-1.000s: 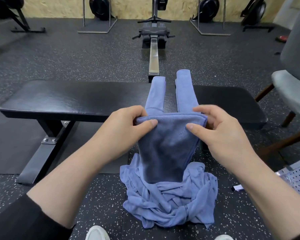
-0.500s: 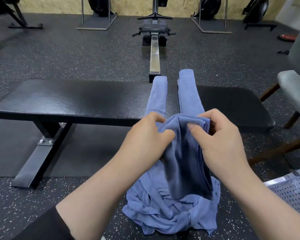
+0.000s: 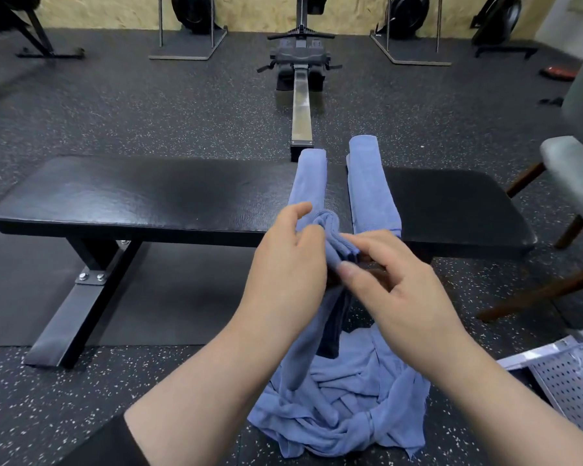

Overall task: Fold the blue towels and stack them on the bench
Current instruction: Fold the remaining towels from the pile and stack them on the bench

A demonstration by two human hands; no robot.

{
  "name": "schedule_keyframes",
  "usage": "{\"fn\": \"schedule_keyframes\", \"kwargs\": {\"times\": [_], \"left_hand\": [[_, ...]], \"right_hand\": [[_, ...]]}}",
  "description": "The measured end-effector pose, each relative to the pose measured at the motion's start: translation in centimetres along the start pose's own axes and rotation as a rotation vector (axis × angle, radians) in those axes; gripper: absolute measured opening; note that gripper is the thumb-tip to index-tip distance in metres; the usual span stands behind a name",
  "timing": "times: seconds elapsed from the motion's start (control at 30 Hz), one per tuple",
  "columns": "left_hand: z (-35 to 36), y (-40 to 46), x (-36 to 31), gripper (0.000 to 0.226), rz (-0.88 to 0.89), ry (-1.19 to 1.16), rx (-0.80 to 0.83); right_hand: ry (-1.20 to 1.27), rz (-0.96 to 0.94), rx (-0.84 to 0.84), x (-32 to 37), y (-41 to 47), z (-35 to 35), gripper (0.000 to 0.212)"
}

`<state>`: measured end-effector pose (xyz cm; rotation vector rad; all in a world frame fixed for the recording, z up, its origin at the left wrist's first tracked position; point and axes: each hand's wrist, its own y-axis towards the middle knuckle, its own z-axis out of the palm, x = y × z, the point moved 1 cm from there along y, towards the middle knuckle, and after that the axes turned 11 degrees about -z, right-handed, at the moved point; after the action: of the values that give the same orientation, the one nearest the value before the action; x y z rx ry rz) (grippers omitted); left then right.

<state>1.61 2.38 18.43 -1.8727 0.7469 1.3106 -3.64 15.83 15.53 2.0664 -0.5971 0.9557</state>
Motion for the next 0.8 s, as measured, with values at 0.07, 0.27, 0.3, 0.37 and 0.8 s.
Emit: {"fn": "schedule_keyframes", "kwargs": {"times": [0.07,0.27,0.3,0.37,0.8], "left_hand": [[-0.2,-0.1,0.0,0.047,-0.001,-0.020,0.033],[-0.5,0.5,0.2,0.057,0.063,0.104,0.130],[-0.8,0.7,0.2,0.058,0.084,0.171,0.154],[-1.2,1.0,0.0,0.037,0.107,0.195,0.253],[-2.0,2.8,-1.5,0.010,0.096,-0.371,0.155]], "right_hand": [[0.015,0.030,0.010,-0.3,0.0,0.0,0.033],[0.029,0.068,-0.138,-0.5,0.6,-0.8,0.024],[0.055,0.071,-0.129,-0.4,0.6,-0.9,0.025],[0.134,0.097,-0.130,-0.3,0.7,-1.0,0.026],[0.217,0.367,0.162,-0.2,-0.2,0.8,0.013]]}}
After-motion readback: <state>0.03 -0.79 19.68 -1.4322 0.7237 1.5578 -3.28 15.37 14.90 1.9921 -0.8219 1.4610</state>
